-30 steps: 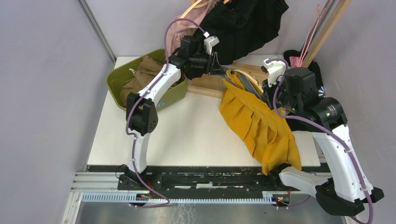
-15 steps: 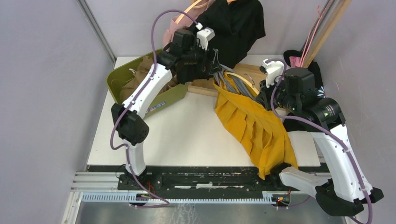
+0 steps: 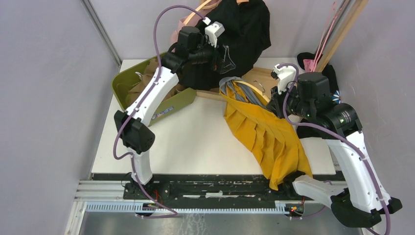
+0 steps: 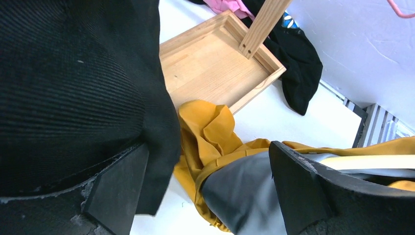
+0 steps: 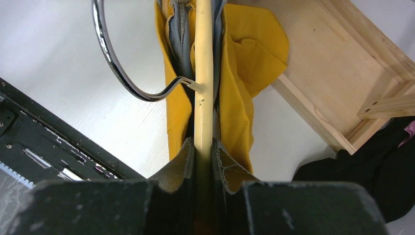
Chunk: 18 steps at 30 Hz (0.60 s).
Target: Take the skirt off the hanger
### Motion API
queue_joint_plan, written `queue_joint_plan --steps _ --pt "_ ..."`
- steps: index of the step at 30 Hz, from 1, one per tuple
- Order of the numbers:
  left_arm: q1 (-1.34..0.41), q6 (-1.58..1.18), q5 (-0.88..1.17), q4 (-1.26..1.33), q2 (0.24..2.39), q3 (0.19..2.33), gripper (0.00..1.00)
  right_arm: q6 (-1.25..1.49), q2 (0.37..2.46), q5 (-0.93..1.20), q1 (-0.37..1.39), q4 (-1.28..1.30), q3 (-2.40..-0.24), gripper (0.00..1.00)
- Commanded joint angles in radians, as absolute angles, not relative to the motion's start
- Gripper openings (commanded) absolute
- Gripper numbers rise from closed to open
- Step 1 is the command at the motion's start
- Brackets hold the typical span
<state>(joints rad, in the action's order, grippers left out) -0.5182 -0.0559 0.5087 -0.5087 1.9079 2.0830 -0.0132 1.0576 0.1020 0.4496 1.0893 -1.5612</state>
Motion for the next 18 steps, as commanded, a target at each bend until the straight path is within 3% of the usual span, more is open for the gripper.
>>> queue_joint_plan --steps 1,18 --pt "-0.531 -0.086 0.548 -0.441 1.941 2.100 0.99 -0.011 1.035 0.123 0.447 0.999 -1.639 0.01" --pt "-0.536 -0.122 0.685 -0.421 1.922 2.006 0.99 -0.041 1.052 0.105 0.447 1.026 -1.650 0.01"
